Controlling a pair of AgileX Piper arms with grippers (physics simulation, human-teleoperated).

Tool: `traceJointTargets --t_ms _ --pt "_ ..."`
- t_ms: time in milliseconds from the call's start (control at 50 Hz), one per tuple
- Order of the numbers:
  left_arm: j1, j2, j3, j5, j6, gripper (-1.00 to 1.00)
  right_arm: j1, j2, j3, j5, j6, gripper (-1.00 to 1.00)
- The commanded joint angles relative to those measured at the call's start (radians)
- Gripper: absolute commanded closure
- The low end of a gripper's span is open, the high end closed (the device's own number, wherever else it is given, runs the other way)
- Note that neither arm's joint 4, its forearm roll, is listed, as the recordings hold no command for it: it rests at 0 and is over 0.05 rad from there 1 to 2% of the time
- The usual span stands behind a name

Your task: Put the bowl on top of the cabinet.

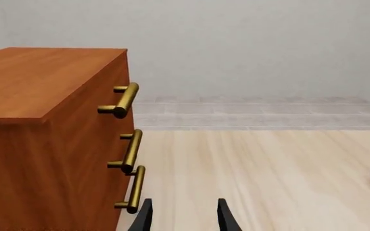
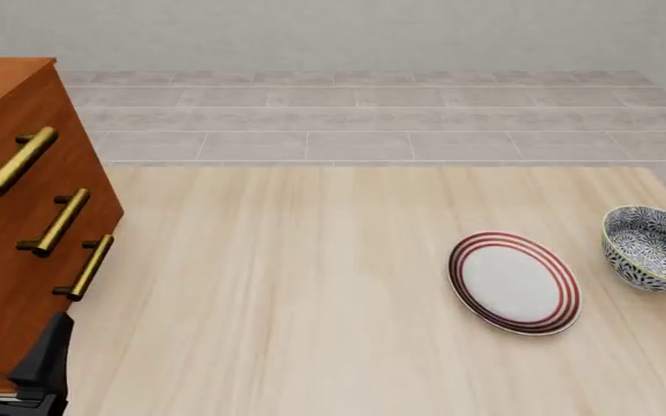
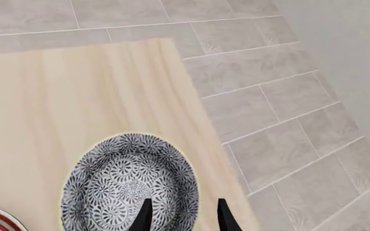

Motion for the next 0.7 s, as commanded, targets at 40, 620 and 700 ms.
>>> traceJointTargets --t_ms 40,620,700 --pt "0.002 0.007 -0.005 -0.003 -0.005 -1.0 -0.021 0.04 -0.051 0.035 -0.026 -1.0" --pt "-0.001 0.031 -0.008 -0.018 -0.004 -1.0 -0.05 0.256 -0.105 -0.003 -0.044 -1.0" --pt "-0.003 0.03 -0.008 -0.017 -0.005 -1.0 -0.051 0.276 -0.111 -0.006 -0.04 -1.0"
